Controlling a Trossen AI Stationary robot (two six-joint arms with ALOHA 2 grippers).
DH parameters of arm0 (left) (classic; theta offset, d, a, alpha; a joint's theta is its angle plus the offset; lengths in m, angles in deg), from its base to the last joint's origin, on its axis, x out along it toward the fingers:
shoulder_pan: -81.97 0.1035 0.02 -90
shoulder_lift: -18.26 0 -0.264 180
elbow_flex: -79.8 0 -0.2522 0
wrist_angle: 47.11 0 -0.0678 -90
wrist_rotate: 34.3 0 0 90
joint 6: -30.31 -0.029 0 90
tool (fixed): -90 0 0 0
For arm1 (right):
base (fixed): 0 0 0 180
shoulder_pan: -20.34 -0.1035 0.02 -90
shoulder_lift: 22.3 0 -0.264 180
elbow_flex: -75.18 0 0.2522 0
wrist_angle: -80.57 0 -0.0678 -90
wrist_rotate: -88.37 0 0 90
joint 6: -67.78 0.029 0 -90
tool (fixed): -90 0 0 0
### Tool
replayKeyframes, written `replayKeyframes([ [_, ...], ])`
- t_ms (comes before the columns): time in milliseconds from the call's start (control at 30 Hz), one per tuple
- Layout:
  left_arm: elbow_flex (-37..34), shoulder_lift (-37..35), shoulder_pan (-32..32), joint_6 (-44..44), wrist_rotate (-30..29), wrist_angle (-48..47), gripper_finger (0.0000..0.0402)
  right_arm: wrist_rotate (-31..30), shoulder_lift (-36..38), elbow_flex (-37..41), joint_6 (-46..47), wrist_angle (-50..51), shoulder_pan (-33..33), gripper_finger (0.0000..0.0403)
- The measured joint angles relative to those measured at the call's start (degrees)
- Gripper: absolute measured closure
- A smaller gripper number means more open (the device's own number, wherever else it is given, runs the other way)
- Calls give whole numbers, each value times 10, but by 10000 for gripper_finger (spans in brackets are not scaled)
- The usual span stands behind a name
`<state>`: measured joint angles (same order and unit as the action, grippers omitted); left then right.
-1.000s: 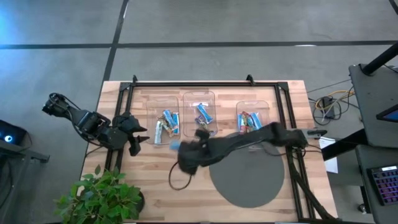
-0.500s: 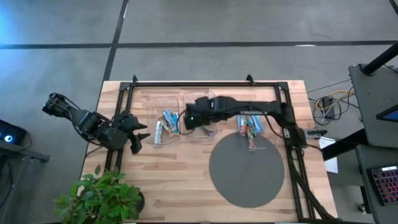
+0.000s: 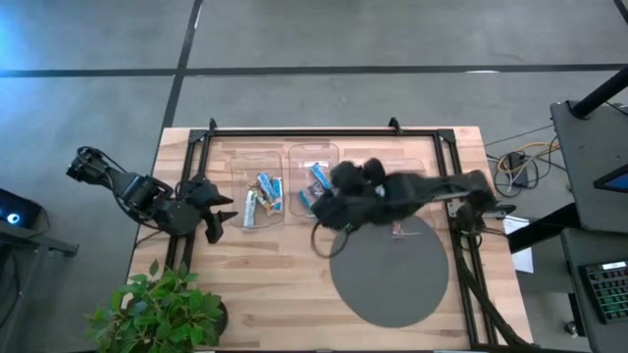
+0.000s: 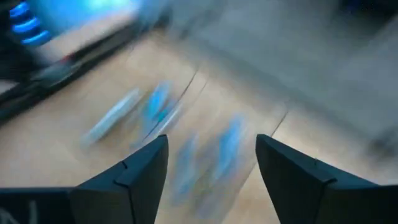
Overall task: Pick and place Granola Bars by type
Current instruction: Return to Home Position
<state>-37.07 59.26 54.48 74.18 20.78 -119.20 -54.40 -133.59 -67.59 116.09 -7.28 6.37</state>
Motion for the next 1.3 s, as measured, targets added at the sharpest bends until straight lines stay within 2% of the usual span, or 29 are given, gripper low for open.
replayKeyframes([
  [67,0,-3,0,-16,16,19,234,150,25,7,92,28,14,172],
  [100,1,-6,1,-29,25,25,234,177,38,14,94,41,17,174],
  [200,3,-22,13,-72,58,56,234,119,79,36,69,47,6,184],
  [300,3,-51,40,-100,131,83,234,110,140,74,53,10,2,200],
  [367,-2,-77,58,-116,190,116,234,110,191,129,33,-69,0,214],
  [433,-13,-105,69,-130,233,136,234,133,234,213,3,-203,-5,229],
  [533,-31,-147,71,-136,238,173,234,196,271,366,-61,-451,-14,251],
  [567,-37,-159,71,-137,224,175,234,208,276,410,-79,-501,-15,258],
  [633,-43,-181,71,-124,175,171,234,209,284,475,-97,-525,-11,268],
  [667,-44,-193,71,-115,149,159,234,210,294,495,-80,-519,-9,272],
  [700,-43,-204,72,-97,134,142,234,218,306,511,-17,-514,-8,276],
  [767,-47,-218,70,-17,152,112,234,262,331,540,91,-520,-10,281],
  [800,-50,-223,70,-7,161,107,234,287,334,554,92,-539,-18,283],
  [900,-66,-241,69,-34,185,155,234,310,329,604,-26,-675,-47,285],
  [967,-91,-260,69,-56,209,208,234,346,340,656,-69,-779,-43,284],
  [1067,-147,-292,69,-98,239,305,234,381,377,775,-90,-971,-20,285],
  [1133,-183,-327,69,-109,240,327,234,415,392,862,-96,-1097,-5,287],
  [1233,-210,-386,69,-124,239,340,234,447,443,964,-139,-1233,9,289],
  [1300,-213,-407,70,-138,239,344,234,444,507,1017,-150,-1263,24,289],
])
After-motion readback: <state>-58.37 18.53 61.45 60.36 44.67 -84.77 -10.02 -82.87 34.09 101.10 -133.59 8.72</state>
